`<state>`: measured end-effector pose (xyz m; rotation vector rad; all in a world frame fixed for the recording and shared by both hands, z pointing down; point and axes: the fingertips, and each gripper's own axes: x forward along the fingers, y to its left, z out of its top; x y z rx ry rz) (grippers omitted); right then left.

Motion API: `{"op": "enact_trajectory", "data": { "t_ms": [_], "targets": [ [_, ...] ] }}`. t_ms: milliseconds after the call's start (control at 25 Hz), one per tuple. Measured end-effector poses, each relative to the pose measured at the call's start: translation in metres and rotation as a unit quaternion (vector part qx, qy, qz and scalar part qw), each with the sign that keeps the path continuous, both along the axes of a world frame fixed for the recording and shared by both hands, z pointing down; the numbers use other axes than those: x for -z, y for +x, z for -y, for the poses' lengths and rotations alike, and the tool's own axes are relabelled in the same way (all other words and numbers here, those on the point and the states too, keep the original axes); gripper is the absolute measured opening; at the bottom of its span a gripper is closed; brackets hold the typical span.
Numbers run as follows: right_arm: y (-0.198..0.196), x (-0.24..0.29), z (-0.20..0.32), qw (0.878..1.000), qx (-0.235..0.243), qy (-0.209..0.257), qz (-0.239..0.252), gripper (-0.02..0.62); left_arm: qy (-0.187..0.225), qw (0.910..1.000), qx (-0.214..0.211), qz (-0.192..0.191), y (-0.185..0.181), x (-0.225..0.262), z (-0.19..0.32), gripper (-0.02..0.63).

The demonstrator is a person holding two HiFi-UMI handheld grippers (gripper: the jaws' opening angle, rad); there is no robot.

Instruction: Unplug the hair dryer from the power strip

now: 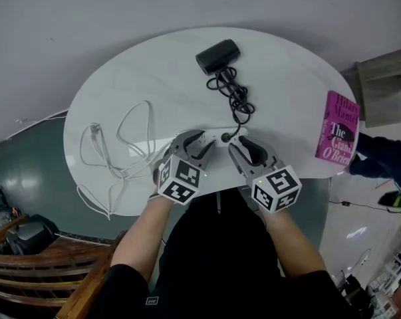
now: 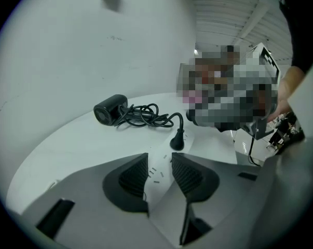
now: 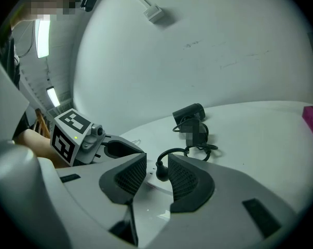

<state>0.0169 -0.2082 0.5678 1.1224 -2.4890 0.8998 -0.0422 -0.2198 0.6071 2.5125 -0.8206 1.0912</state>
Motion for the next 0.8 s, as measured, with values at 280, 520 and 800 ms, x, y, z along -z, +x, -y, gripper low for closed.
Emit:
{"op": "enact_trajectory", "data": {
  "t_ms": [280, 520, 800],
  "targets": [
    [-0.011, -0.017, 0.002, 1.0, 0.019, -0.007, -0.021, 0.127, -0.006, 0.9999, -0.005, 0.01, 0.001, -0.012, -0.002, 0.148],
    [-0.018, -0.028, 0.006, 0.999, 0.023, -0.015, -0.04, 0.127, -0.008, 0.9998, -0.004, 0.016, 0.001, -0.014, -0.002, 0.147],
    [-0.022, -0.036, 0.011, 0.997, 0.014, -0.003, -0.074, 0.123, -0.018, 0.9998, -0.005, 0.01, 0.001, -0.015, -0.002, 0.147]
  ]
}}
